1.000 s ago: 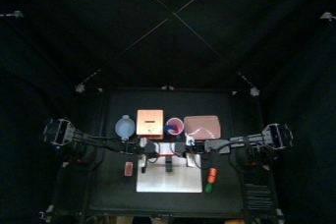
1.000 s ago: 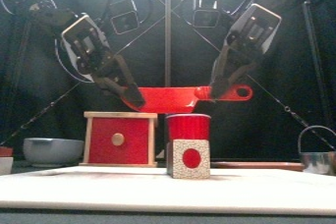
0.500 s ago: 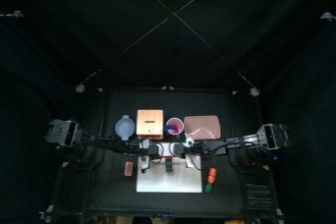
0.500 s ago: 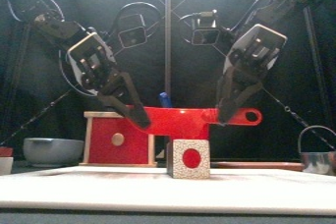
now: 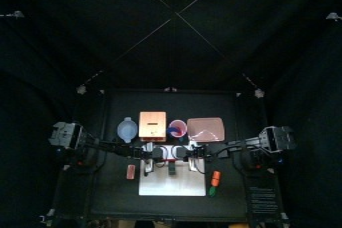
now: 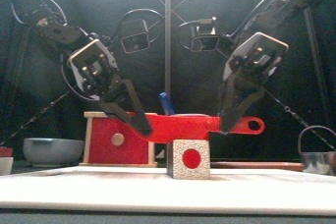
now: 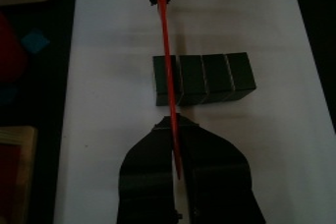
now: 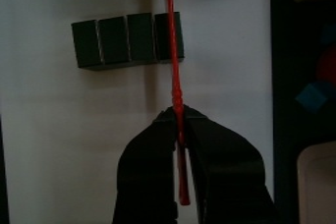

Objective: Cut the sushi into 4 pieces with the knife
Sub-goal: Cut the sushi into 4 pieces

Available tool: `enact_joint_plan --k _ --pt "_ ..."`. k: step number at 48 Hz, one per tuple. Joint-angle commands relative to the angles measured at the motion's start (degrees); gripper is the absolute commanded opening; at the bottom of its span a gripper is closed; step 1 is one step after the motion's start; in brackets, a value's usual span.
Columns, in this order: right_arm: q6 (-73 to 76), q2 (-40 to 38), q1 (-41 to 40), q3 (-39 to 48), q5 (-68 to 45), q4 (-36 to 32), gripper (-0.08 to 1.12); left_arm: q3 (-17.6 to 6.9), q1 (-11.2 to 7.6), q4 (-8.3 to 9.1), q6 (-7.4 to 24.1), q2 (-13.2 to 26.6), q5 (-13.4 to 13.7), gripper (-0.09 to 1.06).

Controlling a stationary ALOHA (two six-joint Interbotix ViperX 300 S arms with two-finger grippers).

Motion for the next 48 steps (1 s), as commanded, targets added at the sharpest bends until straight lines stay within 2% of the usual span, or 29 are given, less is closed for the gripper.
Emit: enact_joint_plan --k 1,26,38,48 --pt "0.09 -0.26 -0.18 -0.53 -0.18 -0.26 0.26 -1.14 -0.88 0.18 0.18 0.00 -0.09 0.29" --pt "0.18 1.49 1.49 -1.05 0.79 -0.44 0.26 -0.97 -1.85 0.26 0.26 0.88 0.09 0.28" --pt "0.26 2.29 2.37 -1.58 0.88 -0.35 0.26 -1.32 -2.72 0.09 0.18 1.41 2.37 0.28" --pt "0.26 2.37 2.72 -2.29 0.88 -0.35 0.26 -1.41 -3.16 0.18 0.18 1.41 2.72 0.28"
